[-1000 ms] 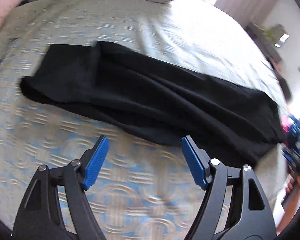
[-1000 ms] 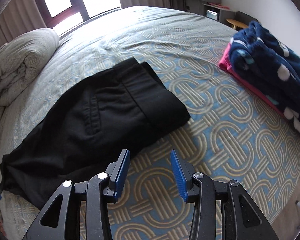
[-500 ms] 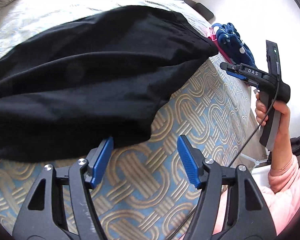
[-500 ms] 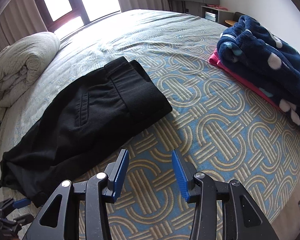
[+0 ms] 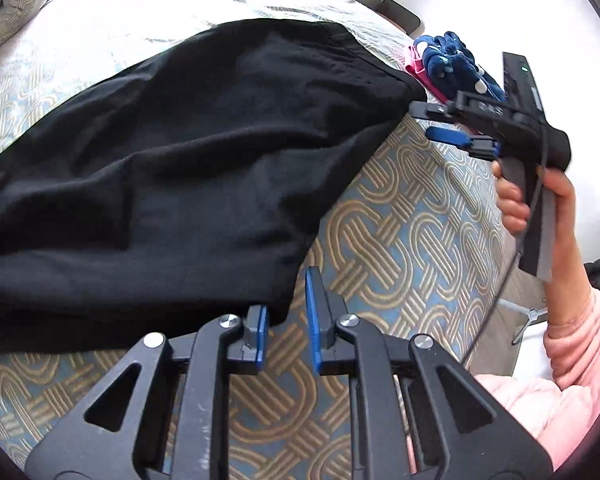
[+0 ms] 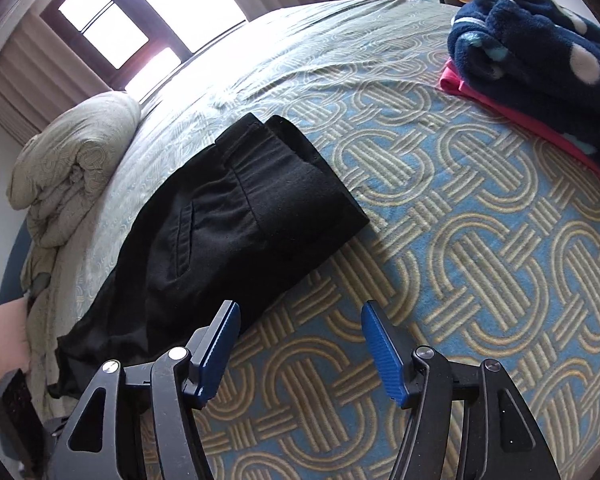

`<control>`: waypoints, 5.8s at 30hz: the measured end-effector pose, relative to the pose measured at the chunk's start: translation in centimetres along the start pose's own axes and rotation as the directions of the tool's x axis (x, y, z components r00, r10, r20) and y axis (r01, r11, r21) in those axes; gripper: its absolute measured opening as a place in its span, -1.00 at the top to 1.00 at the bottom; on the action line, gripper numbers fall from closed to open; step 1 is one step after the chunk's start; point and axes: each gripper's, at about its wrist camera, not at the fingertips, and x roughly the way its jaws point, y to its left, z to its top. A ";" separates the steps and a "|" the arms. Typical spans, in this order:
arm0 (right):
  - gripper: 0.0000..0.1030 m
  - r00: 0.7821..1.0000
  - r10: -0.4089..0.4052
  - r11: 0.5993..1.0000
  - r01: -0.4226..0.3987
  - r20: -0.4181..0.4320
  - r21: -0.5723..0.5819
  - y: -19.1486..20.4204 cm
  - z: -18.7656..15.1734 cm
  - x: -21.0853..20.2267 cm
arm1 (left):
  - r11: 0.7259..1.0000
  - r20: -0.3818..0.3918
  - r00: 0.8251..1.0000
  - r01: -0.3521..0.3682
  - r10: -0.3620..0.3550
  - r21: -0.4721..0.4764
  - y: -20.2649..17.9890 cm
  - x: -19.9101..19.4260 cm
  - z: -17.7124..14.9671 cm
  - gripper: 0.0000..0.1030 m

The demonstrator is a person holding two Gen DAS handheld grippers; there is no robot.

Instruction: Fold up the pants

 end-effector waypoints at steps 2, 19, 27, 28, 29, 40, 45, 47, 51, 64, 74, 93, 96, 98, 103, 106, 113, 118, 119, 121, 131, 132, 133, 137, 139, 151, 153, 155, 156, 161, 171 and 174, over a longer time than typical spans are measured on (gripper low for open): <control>-0.26 1.000 0.024 0.999 -0.023 -0.021 0.022 0.1 0.5 1.3 | 1.000 -0.016 1.000 0.008 -0.008 -0.030 0.3 0.3 -0.8 0.68; -0.38 0.953 0.300 0.874 -0.253 -0.051 0.415 -3.1 2.3 4.1 | 0.999 -0.047 0.999 -0.026 0.024 -0.035 -0.1 2.4 -0.5 0.65; -0.60 0.955 0.297 0.853 -0.261 -0.008 0.451 -2.7 3.9 5.0 | 0.994 -0.027 1.000 -0.002 -0.001 -0.113 1.4 2.6 -0.2 0.63; -0.54 0.959 0.284 0.857 -0.252 -0.006 0.449 -2.3 4.2 5.3 | 0.992 -0.018 1.000 -0.004 0.002 -0.125 1.6 2.6 -0.1 0.67; 0.07 0.965 0.264 0.869 -0.236 -0.003 0.435 -1.9 4.5 5.6 | 0.991 -0.009 1.000 -0.011 0.010 -0.134 1.7 2.5 0.0 0.82; 0.67 0.974 0.156 0.958 -0.189 0.164 0.214 -1.2 4.4 -4.7 | 0.992 0.039 0.995 0.083 -0.087 0.094 -4.2 -3.2 0.0 0.85; 0.60 0.999 0.011 0.957 -0.023 0.044 0.290 -7.7 0.4 -3.1 | 0.986 -0.086 0.992 0.105 -0.094 0.133 -6.0 0.8 -0.8 0.85; 0.56 0.999 0.042 0.932 -0.040 0.004 0.361 -10.4 -1.4 -1.9 | 0.984 -0.124 0.991 0.076 -0.056 0.163 -6.3 1.8 -1.1 0.85; -0.04 0.995 -0.097 0.966 0.088 0.029 0.242 -8.6 -0.9 -3.6 | 0.987 -0.118 0.990 0.091 -0.076 0.129 -5.7 1.1 -0.8 0.82; -0.22 0.954 -0.186 0.977 0.205 0.233 -0.059 2.5 1.1 -8.5 | 0.959 0.034 0.981 -0.180 0.192 -0.220 6.2 -7.9 -4.9 0.36; -0.22 0.998 -0.011 0.769 -0.028 -0.058 -0.638 24.2 -6.0 1.5 | 0.700 0.071 0.860 -0.360 0.505 -0.616 18.3 -15.4 -14.6 0.36; -0.22 0.737 0.088 0.560 -0.593 -0.670 -0.579 48.1 -18.3 14.8 | 0.507 0.167 0.850 -0.130 0.500 -0.852 36.2 -20.9 -16.4 0.35; -0.22 0.718 0.097 0.561 -0.612 -0.689 -0.558 48.7 -18.2 15.2 | 0.489 0.152 0.859 -0.125 0.488 -0.863 37.7 -20.3 -16.4 0.35; -0.22 0.712 0.115 0.581 -0.614 -0.693 -0.534 49.1 -17.8 15.6 | 0.463 0.116 0.852 -0.159 0.510 -0.872 38.1 -20.4 -16.8 0.35; -0.22 0.708 0.118 0.602 -0.609 -0.696 -0.517 50.2 -17.6 16.7 | 0.401 -0.033 0.800 -0.335 0.599 -0.853 37.3 -20.9 -19.5 0.35; -0.22 0.738 0.094 0.571 -0.590 -0.669 -0.571 51.1 -17.9 16.8 | 0.357 -0.091 0.768 -0.395 0.634 -0.847 36.6 -21.4 -21.5 0.35; -0.22 0.735 -0.026 0.473 -0.588 -0.678 -0.656 55.2 -20.0 18.7 | 0.442 0.015 0.768 -0.353 0.640 -0.825 33.3 -22.0 -21.4 0.35; -0.22 0.777 0.164 0.520 -0.591 -0.607 -0.617 60.0 -15.7 19.2 | 0.573 0.108 0.811 -0.305 0.575 -0.761 31.2 -20.6 -18.9 0.34; -0.22 0.816 0.208 0.531 -0.557 -0.539 -0.639 60.8 -14.5 18.8 | 0.586 0.112 0.814 -0.307 0.570 -0.750 30.9 -20.3 -18.6 0.34; -0.22 0.875 0.228 0.561 -0.476 -0.427 -0.677 62.0 -12.5 18.1 | 0.607 0.118 0.812 -0.323 0.572 -0.726 30.3 -19.9 -18.2 0.34; -0.22 0.987 0.065 -0.072 -0.140 -0.144 -0.988 54.3 -17.0 13.2 | 0.610 0.107 0.808 -0.343 0.579 -0.714 31.2 -19.5 -18.6 0.33; -0.22 0.993 0.066 -0.179 -0.085 -0.098 -0.980 53.2 -18.3 13.1 | 0.605 0.108 0.812 -0.331 0.574 -0.724 31.5 -19.6 -18.7 0.33; -0.22 0.995 0.079 -0.307 -0.032 -0.059 -0.951 51.8 -19.8 13.0 | 0.600 0.109 0.813 -0.325 0.572 -0.731 31.6 -19.6 -18.9 0.34; -0.23 0.982 0.150 -0.578 -0.007 -0.115 -0.816 49.7 -24.9 12.8 | 0.586 0.112 0.813 -0.307 0.571 -0.750 31.8 -19.8 -19.1 0.33; -0.25 0.977 0.180 -0.636 0.026 -0.115 -0.772 50.3 -26.3 13.6 | 0.580 0.112 0.817 -0.298 0.566 -0.758 32.1 -19.9 -19.4 0.33; 0.82 0.909 0.022 -0.010 -0.416 -0.416 -0.909 63.6 -16.9 21.0 | 0.571 0.145 0.809 -0.263 0.570 -0.778 32.9 -21.0 -19.8 0.33; 0.49 0.930 0.036 0.048 -0.368 -0.367 -0.928 64.1 -15.6 21.2 | 0.586 0.167 0.819 -0.235 0.549 -0.775 32.8 -20.9 -19.5 0.33; 0.17 0.933 0.034 0.078 -0.360 -0.358 -0.930 63.9 -14.6 21.2 | 0.601 0.184 0.828 -0.214 0.529 -0.770 32.6 -20.7 -19.1 0.33; 0.03 0.935 0.037 0.092 -0.353 -0.351 -0.931 63.6 -14.1 21.1 | 0.603 0.183 0.829 -0.215 0.528 -0.768 32.6 -20.6 -18.9 0.33; 0.00 0.931 0.031 0.164 -0.364 -0.364 -0.917 60.8 -11.3 20.2 | 0.619 0.203 0.841 -0.186 0.502 -0.763 32.7 -20.2 -17.9 0.33; -0.01 0.931 -0.025 0.254 -0.347 -0.364 -0.903 50.4 -7.9 16.7 | 0.521 0.196 0.866 -0.083 0.460 -0.850 37.3 -19.1 -18.3 0.33; -0.01 0.926 -0.015 0.363 -0.347 -0.378 -0.865 45.4 -7.4 15.0 | 0.479 0.102 0.845 -0.195 0.525 -0.856 37.8 -18.9 -19.0 0.33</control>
